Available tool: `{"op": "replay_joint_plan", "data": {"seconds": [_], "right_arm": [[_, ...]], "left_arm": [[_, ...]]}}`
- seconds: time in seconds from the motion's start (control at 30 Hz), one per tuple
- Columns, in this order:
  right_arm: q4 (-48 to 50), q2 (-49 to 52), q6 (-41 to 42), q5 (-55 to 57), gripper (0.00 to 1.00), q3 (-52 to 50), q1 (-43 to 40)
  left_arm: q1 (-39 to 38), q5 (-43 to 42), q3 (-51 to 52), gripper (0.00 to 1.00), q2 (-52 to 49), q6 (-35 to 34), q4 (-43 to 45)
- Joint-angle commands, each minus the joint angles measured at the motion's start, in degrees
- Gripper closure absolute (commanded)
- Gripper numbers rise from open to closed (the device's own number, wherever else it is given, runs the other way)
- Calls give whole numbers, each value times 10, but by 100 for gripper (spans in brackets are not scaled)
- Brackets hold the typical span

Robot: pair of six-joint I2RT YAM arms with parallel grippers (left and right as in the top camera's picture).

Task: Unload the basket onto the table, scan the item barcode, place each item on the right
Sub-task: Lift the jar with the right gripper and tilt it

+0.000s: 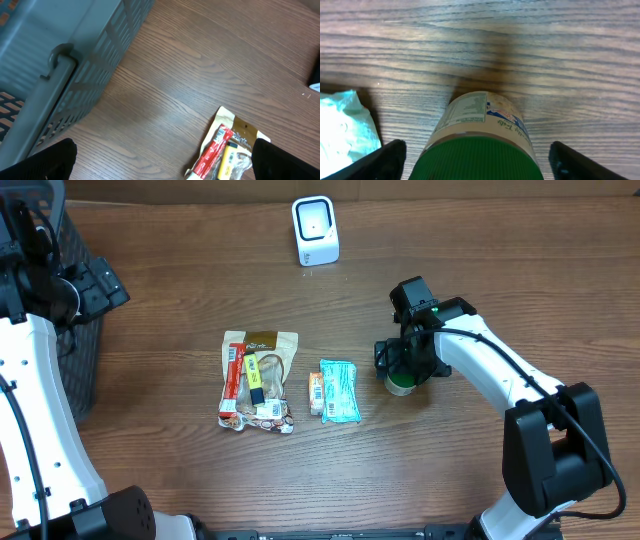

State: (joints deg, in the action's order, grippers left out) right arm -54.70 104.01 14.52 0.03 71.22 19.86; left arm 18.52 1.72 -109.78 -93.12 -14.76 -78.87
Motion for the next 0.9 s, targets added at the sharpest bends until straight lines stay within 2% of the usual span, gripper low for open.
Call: {"op": "replay_joint_plan", "data": {"seconds": [0.0,0.67,0.87], "right_arm": [[6,-3,4,5,11,-12,0],[68,-2,4,18,16,-65,0],[85,-2,4,18,21,-85,0]], "left_arm": [[1,-2,-10,0,3,4,0],[1,-2,-10,0,3,4,0],[1,-2,-10,0,3,4,0]]}}
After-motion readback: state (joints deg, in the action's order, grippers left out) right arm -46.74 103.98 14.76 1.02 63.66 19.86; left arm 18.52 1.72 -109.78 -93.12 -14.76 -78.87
